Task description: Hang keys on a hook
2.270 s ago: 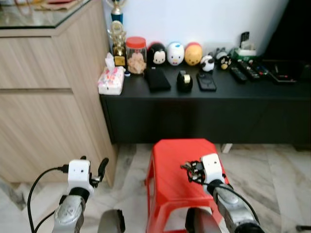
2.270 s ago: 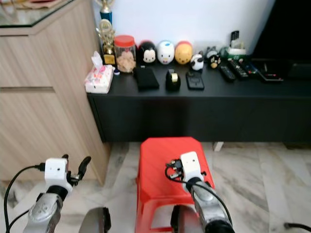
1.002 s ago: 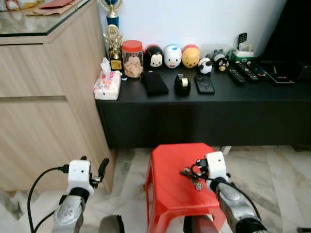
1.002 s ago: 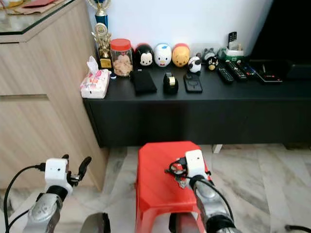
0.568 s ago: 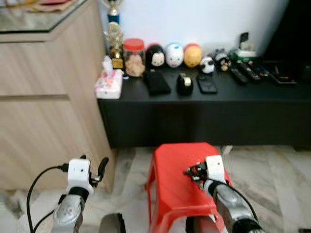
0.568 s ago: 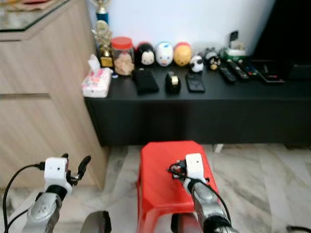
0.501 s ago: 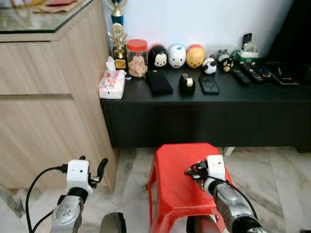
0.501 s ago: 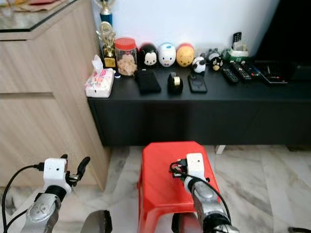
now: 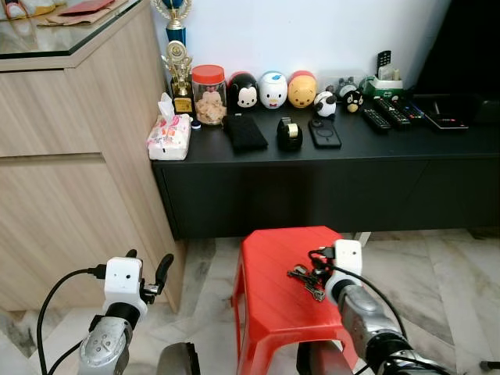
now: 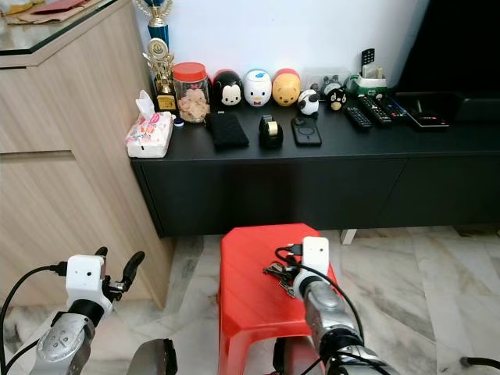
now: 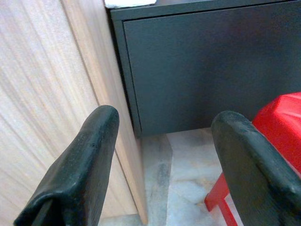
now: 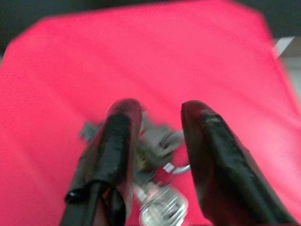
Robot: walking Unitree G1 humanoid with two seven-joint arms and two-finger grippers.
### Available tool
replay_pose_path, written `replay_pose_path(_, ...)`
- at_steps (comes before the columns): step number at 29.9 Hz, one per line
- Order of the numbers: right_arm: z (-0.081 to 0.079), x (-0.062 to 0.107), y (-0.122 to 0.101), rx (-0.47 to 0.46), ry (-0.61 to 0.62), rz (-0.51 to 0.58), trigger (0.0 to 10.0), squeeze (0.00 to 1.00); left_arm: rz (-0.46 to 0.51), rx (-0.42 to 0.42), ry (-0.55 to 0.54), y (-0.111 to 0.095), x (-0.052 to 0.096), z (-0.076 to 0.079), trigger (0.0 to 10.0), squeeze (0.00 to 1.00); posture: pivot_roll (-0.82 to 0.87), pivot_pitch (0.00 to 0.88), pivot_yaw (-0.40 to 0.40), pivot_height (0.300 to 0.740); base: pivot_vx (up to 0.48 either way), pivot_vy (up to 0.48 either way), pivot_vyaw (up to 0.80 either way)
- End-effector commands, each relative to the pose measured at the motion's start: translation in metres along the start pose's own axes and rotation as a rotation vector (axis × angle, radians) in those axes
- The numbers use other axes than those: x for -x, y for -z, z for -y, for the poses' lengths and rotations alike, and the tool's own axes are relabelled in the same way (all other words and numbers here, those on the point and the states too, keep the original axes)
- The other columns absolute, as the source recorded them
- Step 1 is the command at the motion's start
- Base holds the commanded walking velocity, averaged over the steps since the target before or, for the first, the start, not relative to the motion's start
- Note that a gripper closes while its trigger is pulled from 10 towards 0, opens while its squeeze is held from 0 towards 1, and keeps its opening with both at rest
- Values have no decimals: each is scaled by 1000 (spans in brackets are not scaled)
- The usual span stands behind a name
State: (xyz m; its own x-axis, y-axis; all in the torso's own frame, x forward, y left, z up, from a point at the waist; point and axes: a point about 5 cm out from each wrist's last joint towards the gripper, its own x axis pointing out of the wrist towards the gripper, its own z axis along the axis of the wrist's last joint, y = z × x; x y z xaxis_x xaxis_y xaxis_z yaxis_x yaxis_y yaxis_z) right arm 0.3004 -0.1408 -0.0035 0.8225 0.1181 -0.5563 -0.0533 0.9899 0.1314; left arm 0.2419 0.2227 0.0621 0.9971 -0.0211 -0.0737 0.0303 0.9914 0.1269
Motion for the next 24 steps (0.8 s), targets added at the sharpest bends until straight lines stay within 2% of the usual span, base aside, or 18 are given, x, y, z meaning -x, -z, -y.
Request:
replay_pose_path(1, 1, 1, 4, 7, 0, -21, 10000, 0, 2, -2, 6, -4, 3, 0, 10000, 0, 71, 0, -53, 570, 0, 0, 0)
replay_pose_path(7, 7, 3, 14, -10, 21, -50, 10000, 0, -20, -1, 2, -2, 14, -1, 10000, 0, 72, 0, -54, 570, 0, 0, 0)
replay_pose_path(14, 9, 4, 20, -26, 27, -95, 10000, 0, -35, -1, 4, -2, 19, 0, 10000, 0, 74, 4, -58, 570, 0, 0, 0)
replay_pose_path(17, 9, 5, 22, -7, 20, -110, 10000, 0, -41, 0, 3, -2, 21, 0, 10000, 0, 76, 10, -60, 570, 0, 0, 0)
replay_pose_path(19, 8, 5, 23, 71, 3, -125, 10000, 0, -48, -1, 1, -2, 22, 0, 10000, 0, 78, 14, -60, 570, 0, 0, 0)
replay_pose_path(24, 2, 5, 27, 76, -63, -155, 10000, 0, -58, 0, -1, -1, 24, -1, 10000, 0, 80, 16, -61, 570, 0, 0, 0)
